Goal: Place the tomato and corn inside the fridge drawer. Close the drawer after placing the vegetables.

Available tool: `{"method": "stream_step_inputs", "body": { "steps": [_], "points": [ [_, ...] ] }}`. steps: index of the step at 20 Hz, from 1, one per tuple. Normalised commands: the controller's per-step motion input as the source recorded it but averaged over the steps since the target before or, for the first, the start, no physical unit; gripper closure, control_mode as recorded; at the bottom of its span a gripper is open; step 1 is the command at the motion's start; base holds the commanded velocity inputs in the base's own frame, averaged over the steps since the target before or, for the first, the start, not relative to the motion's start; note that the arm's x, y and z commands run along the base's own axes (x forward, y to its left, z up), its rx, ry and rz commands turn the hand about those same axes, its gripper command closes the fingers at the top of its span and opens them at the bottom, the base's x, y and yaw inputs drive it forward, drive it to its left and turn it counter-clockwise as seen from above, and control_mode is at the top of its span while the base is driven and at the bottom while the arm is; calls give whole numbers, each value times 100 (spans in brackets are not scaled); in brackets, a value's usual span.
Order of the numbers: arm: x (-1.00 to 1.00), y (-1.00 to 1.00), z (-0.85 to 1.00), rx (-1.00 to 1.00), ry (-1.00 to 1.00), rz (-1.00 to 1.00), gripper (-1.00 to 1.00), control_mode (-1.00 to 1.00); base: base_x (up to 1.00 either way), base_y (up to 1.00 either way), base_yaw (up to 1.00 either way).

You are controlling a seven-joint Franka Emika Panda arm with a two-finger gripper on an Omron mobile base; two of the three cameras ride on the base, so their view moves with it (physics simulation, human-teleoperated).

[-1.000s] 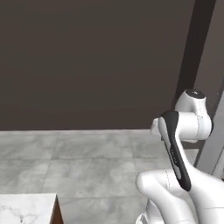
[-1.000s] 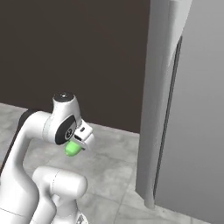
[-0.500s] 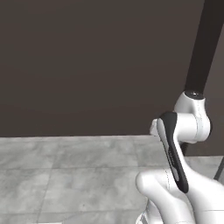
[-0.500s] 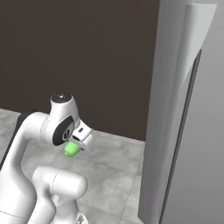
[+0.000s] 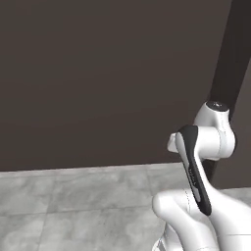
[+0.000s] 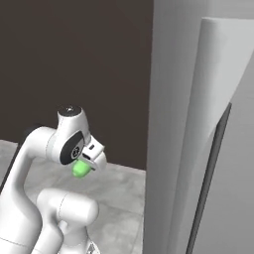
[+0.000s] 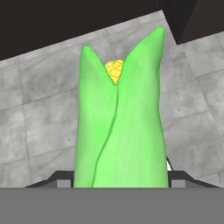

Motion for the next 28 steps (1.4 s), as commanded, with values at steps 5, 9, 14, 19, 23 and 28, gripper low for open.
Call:
{"method": "stream_step_inputs", "body": {
  "steps": [5,9,14,19,23,28],
  "points": [
    [0,0,0,0,0,0,100,100,40,0,-39],
    [0,0,0,0,0,0,100,100,23,0,-50],
    [0,0,0,0,0,0,100,100,29,13,-54],
    [0,0,0,0,0,0,100,100,51,44,-54],
    [0,0,0,0,0,0,100,100,62,46,-51],
    [0,0,0,0,0,0,100,100,58,27,-50]
  ]
}}
